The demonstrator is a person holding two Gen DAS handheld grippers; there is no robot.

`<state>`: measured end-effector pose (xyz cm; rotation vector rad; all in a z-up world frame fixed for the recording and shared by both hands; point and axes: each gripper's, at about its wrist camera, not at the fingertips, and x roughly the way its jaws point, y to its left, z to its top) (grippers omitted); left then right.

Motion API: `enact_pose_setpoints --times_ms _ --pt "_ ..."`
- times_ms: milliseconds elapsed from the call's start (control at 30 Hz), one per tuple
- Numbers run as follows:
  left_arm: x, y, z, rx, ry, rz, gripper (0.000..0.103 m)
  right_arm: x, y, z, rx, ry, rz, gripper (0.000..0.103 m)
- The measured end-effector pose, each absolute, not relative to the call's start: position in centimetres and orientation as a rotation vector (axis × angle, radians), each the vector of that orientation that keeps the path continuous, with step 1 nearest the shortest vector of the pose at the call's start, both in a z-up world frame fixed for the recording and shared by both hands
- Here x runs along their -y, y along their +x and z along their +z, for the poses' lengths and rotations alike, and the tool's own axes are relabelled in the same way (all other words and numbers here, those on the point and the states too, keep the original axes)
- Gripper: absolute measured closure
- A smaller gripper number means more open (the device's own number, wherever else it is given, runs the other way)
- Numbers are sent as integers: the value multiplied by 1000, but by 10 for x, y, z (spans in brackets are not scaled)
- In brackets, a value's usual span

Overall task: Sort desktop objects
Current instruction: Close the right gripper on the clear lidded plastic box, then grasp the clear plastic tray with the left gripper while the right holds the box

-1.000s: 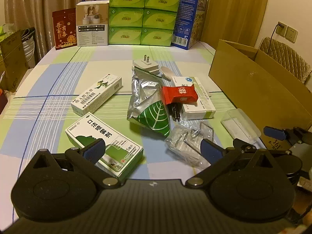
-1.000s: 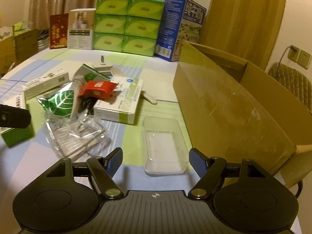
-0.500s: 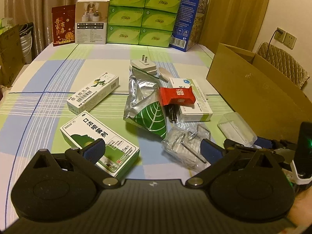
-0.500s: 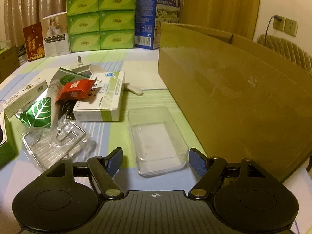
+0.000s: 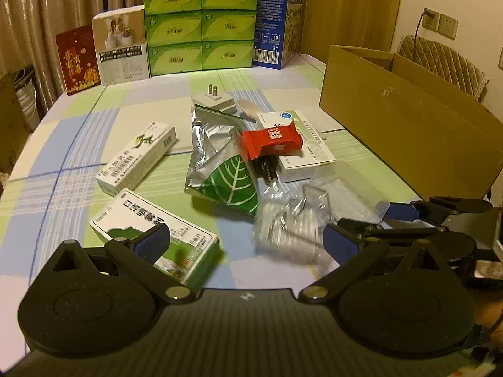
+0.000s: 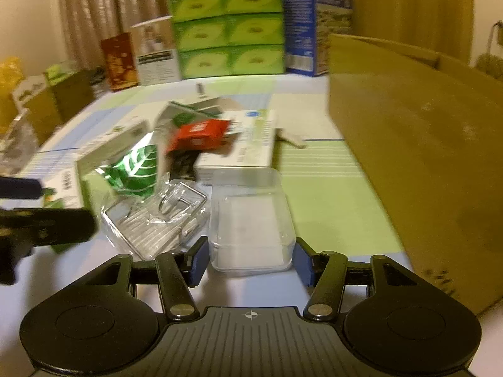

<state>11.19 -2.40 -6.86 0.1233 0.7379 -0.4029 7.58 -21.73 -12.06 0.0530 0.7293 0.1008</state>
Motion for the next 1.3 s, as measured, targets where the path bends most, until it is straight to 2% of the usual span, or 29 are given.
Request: enact_pose_setpoints --times_ms 267,400,633,767,833,867,900,1100,1300 --pt "31 107 -73 -710 179 -448 2 233 75 -115 -735 47 13 49" --pt "46 100 -78 -682 253 -483 9 248 74 -116 -754 91 -12 49" --pt "75 94 -94 -653 422 -534 12 250 71 -117 -754 89 -8 49" --pt "86 96 -105 -660 479 -536 20 249 70 -118 -748 85 -4 46" --pt "89 98 -107 -650 486 -531 20 250 70 -119 -749 90 -10 35" --pt "90 99 -108 -646 485 -532 23 250 70 -120 -749 90 -14 28" --pt "90 100 -108 -645 479 -531 27 250 70 -120 -748 88 -15 26" --pt "85 110 -109 -675 414 -535 49 247 72 -121 -725 65 -6 25" --pt "76 110 -106 -706 350 -531 52 241 81 -122 -697 20 -5 25"
